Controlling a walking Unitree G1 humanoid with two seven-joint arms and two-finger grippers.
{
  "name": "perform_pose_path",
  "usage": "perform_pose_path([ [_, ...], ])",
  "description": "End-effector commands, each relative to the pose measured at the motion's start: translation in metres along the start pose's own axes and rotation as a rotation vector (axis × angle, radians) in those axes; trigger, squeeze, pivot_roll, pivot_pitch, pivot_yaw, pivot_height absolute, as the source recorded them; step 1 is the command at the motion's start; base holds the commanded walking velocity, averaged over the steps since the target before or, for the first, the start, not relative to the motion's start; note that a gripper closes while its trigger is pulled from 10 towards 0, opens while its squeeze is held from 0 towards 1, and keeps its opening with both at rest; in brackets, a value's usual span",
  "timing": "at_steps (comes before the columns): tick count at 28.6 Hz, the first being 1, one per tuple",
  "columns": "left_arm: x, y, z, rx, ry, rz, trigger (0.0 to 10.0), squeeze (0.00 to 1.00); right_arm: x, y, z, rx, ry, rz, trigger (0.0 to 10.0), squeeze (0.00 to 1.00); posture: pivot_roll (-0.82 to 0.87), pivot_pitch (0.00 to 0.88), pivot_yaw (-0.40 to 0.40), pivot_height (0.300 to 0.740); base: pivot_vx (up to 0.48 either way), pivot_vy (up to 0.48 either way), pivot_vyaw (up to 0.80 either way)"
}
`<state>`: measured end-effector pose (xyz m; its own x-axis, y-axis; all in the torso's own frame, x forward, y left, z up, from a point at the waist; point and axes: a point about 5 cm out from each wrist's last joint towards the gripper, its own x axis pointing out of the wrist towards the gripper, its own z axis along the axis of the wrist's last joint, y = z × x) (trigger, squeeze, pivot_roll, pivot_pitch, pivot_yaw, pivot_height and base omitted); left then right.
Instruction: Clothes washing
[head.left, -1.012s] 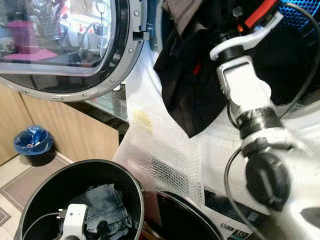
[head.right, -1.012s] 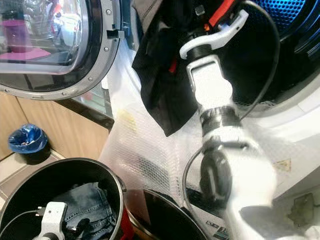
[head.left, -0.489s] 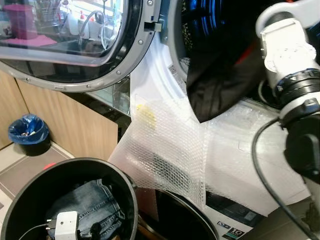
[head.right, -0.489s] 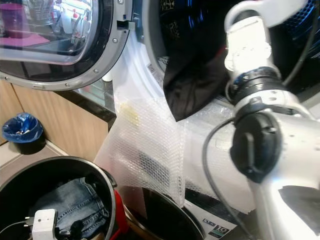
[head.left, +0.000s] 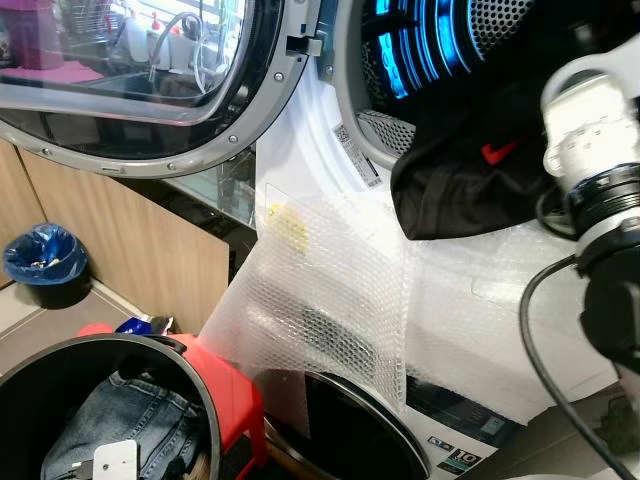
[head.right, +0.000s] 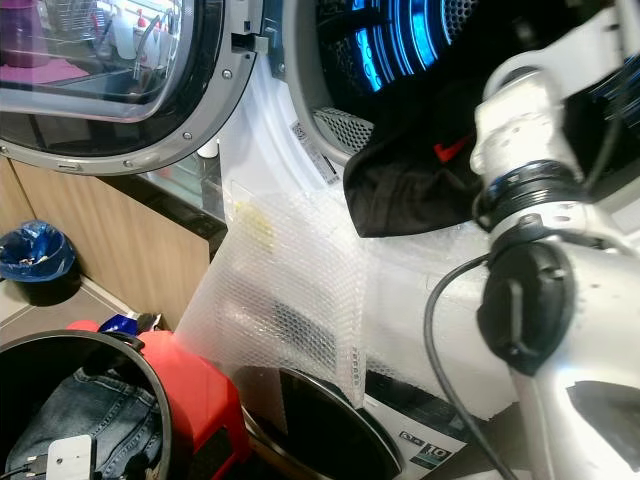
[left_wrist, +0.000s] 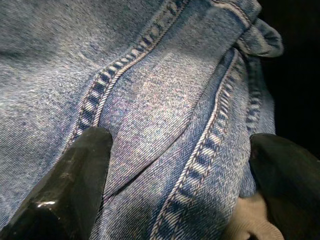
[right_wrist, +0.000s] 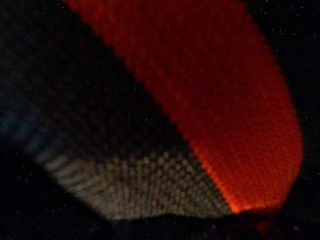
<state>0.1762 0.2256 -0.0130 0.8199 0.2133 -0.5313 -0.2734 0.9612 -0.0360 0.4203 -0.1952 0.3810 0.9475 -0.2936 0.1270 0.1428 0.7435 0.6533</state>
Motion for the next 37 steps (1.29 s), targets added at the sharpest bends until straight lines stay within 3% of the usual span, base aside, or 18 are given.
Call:
perform_pose_path([
  [1, -0.001, -0.011, -0.007, 0.007, 0.042, -0.042, 10.0, 0.0, 0.001, -0.012, -0.016, -0.076, 0.063, -0.02, 10.0, 0.0, 0.27, 0.094, -0.174, 0.74, 0.0, 0.0, 0.0],
  [5, 0.0, -0.016, -0.006, 0.001, 0.044, -0.053, 10.0, 0.0, -0.001, -0.011, -0.032, -0.13, 0.111, 0.01, 10.0, 0.0, 0.27, 0.096, -0.178, 0.74, 0.0, 0.0, 0.0],
  [6, 0.0, -0.016, -0.007, 0.0, 0.044, -0.052, 10.0, 0.0, -0.001, -0.011, -0.032, -0.124, 0.11, 0.012, 10.0, 0.96, 0.27, 0.096, -0.178, 0.74, 0.0, 0.0, 0.0],
  [7, 0.0, -0.016, -0.007, -0.001, 0.046, -0.052, 10.0, 0.0, -0.001, -0.01, -0.032, -0.126, 0.107, 0.016, 10.0, 1.0, 0.27, 0.096, -0.18, 0.74, 0.0, 0.0, 0.0],
  [11, -0.001, -0.017, -0.007, -0.014, 0.037, -0.047, 10.0, 0.0, -0.002, -0.001, -0.029, -0.131, 0.096, 0.059, 10.0, 1.0, 0.26, 0.093, -0.183, 0.74, 0.0, 0.0, 0.0],
  [14, 0.001, -0.012, 0.005, -0.068, -0.029, 0.005, 10.0, 0.0, -0.002, 0.002, -0.027, -0.132, 0.091, 0.074, 10.0, 1.0, 0.26, 0.092, -0.189, 0.74, 0.0, 0.0, 0.0],
  [19, 0.018, 0.019, 0.052, -0.115, -0.187, 0.153, 10.0, 0.0, -0.002, 0.005, -0.025, -0.147, 0.086, 0.095, 10.0, 1.0, 0.24, 0.097, -0.201, 0.74, 0.0, 0.0, 0.0],
  [21, 0.029, 0.049, 0.091, -0.079, -0.283, 0.221, 10.0, 0.0, -0.002, 0.005, -0.024, -0.153, 0.083, 0.102, 10.0, 1.0, 0.23, 0.098, -0.207, 0.74, 0.0, 0.0, 0.0],
  [22, 0.029, 0.049, 0.091, -0.079, -0.283, 0.221, 10.0, 0.0, -0.002, 0.005, -0.024, -0.153, 0.083, 0.102, 10.0, 1.0, 0.23, 0.098, -0.207, 0.74, 0.0, 0.0, 0.0],
  [23, 0.031, 0.063, 0.109, -0.085, -0.324, 0.252, 10.0, 0.0, -0.002, 0.005, -0.024, -0.156, 0.083, 0.105, 10.0, 1.0, 0.21, 0.097, -0.209, 0.74, 0.0, 0.0, 0.0],
  [24, 0.031, 0.063, 0.109, -0.085, -0.324, 0.252, 10.0, 0.0, -0.002, 0.005, -0.024, -0.156, 0.083, 0.105, 10.0, 1.0, 0.21, 0.097, -0.209, 0.74, 0.0, 0.0, 0.0],
  [25, 0.033, 0.079, 0.127, -0.089, -0.354, 0.291, 10.0, 0.0, -0.002, 0.004, -0.023, -0.165, 0.082, 0.107, 10.0, 1.0, 0.21, 0.095, -0.212, 0.74, 0.0, 0.0, 0.0],
  [30, 0.039, 0.116, 0.166, -0.074, -0.348, 0.36, 10.0, 0.0, -0.001, 0.003, -0.02, -0.186, 0.071, 0.111, 10.0, 1.0, 0.19, 0.089, -0.211, 0.74, 0.0, 0.0, 0.0],
  [37, 0.042, 0.131, 0.207, -0.105, -0.369, 0.33, 10.0, 0.0, 0.0, -0.005, -0.014, -0.226, 0.059, 0.101, 10.0, 1.0, 0.15, 0.09, -0.216, 0.74, 0.0, 0.0, 0.0],
])
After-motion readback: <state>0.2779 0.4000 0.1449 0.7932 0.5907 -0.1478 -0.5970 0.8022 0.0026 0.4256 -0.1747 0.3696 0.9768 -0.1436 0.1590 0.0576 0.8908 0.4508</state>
